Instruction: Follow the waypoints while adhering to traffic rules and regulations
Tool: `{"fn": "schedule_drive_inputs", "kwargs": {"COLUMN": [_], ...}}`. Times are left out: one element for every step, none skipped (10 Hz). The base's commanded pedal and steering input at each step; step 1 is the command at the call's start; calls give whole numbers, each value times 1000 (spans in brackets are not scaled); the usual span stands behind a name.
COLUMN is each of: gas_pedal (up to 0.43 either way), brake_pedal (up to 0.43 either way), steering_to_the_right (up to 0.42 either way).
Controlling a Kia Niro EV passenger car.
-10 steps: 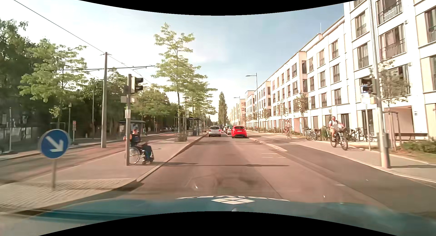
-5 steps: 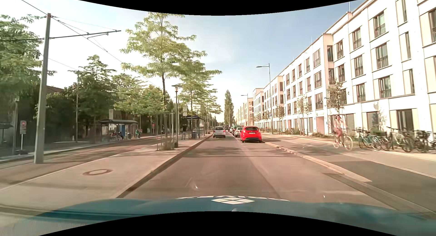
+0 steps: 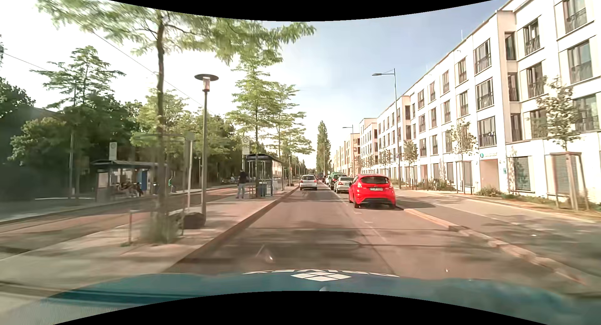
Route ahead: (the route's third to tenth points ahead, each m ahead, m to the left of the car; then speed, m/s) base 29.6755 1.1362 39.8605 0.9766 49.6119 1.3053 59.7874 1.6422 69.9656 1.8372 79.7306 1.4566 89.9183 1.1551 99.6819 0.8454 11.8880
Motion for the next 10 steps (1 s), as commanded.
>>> {"fn": "schedule_drive_inputs", "kwargs": {"gas_pedal": [189,189,189,189,189,189,189,189,189,189], "brake_pedal": [0,0,0,0,0,0,0,0,0,0], "steering_to_the_right": [-3,-3,-2,0,2,3,3,3,3,3]}}
